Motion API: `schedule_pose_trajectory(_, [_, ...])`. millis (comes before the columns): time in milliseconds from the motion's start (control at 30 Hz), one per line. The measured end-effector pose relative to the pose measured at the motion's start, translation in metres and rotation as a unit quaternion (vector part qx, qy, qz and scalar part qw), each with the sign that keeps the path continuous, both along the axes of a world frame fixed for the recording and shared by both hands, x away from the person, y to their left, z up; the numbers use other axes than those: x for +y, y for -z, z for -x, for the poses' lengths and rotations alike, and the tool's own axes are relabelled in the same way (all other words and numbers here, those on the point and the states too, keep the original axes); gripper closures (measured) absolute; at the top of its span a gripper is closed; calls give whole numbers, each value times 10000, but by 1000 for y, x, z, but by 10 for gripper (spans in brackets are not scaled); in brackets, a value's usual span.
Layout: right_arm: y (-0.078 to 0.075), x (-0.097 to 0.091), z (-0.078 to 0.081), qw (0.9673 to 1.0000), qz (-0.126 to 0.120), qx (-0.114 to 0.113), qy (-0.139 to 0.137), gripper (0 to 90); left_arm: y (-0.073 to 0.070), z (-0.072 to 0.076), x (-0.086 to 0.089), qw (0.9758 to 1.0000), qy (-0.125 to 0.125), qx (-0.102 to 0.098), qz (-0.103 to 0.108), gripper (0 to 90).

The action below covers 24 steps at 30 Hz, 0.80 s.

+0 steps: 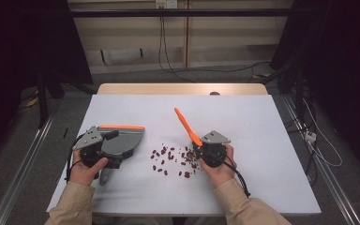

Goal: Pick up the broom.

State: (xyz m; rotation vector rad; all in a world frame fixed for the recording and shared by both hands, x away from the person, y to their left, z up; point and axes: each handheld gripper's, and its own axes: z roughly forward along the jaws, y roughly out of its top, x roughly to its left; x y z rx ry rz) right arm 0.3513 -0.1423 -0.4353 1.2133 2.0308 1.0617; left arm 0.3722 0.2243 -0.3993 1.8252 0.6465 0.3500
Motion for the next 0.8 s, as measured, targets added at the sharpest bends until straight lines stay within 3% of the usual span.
schedule_pose_trajectory(367, [1, 16, 3, 9999, 51, -59, -153, 703, 0, 0, -1, 10000, 7, -11, -43, 58])
schedule_pose_trajectory(800, [1, 28, 5, 9995, -98, -61, -294, 703, 0, 0, 0, 10000, 15, 5, -34, 58])
